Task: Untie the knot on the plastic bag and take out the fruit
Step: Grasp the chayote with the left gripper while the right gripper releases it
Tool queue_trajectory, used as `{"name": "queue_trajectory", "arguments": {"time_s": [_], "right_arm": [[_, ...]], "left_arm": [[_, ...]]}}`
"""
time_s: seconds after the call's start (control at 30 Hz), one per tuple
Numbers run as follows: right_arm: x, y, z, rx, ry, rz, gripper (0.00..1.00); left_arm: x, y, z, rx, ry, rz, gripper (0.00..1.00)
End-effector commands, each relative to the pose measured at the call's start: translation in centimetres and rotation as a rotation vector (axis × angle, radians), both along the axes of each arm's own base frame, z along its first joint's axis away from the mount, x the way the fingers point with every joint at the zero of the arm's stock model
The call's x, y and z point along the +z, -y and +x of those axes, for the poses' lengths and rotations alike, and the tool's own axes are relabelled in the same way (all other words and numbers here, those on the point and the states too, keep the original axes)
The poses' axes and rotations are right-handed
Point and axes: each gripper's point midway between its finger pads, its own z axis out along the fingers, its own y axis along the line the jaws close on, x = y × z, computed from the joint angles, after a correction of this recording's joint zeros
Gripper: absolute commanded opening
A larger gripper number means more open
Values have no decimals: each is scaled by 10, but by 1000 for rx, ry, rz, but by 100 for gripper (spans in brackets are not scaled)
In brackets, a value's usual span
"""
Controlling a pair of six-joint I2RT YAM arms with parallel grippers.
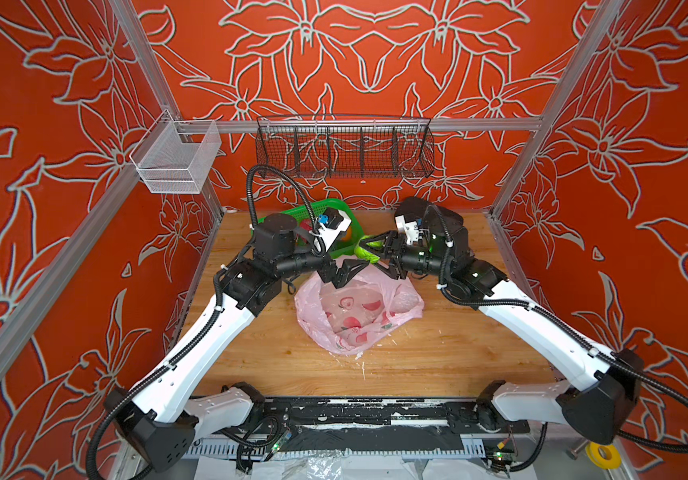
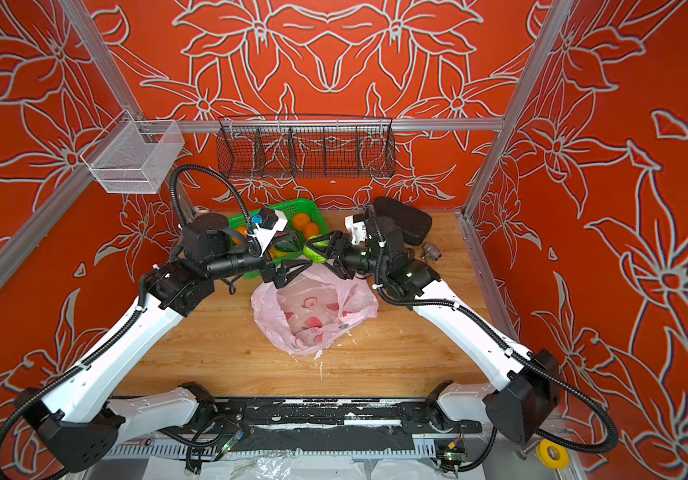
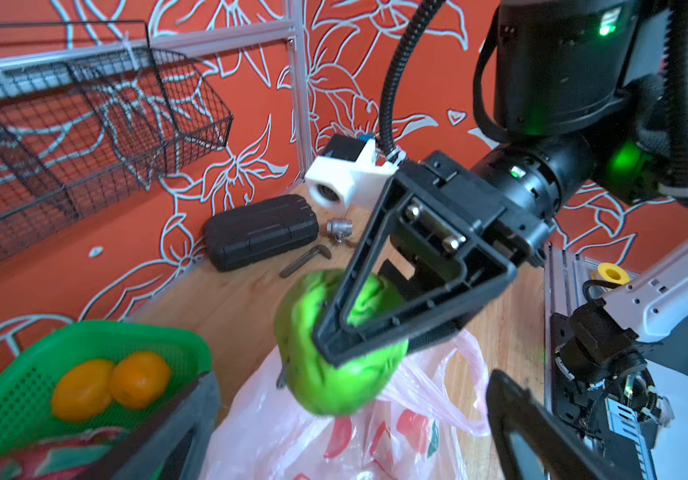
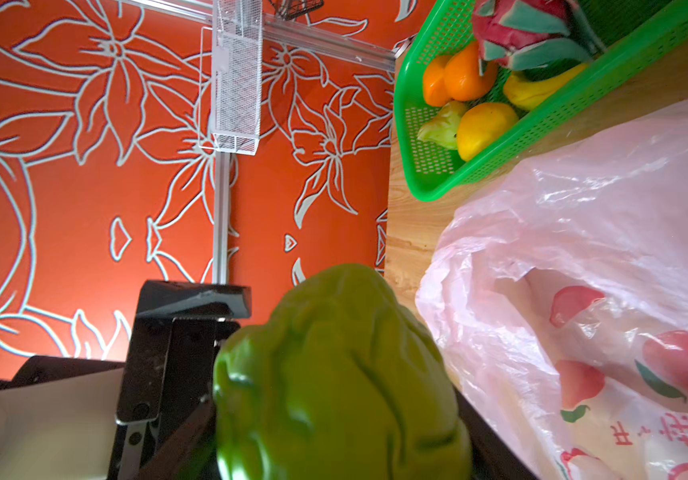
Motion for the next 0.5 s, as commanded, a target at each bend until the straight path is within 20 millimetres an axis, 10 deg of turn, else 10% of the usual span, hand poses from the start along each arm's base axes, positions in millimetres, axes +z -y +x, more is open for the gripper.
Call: {"name": "queue_trajectory", "arguments": {"time_s": [0.0,0.27,0.47], "right_arm": [[47,2,-14,36,44,127,54],[63,8,-18,20,54,202,55],[67,10,-21,17,52,214,55]], "left_arm": [[18,20,-5,-113,89,-16,99],[5,45,-2,-151,119,37,92],[6,47,3,-136,133,34,68]]}}
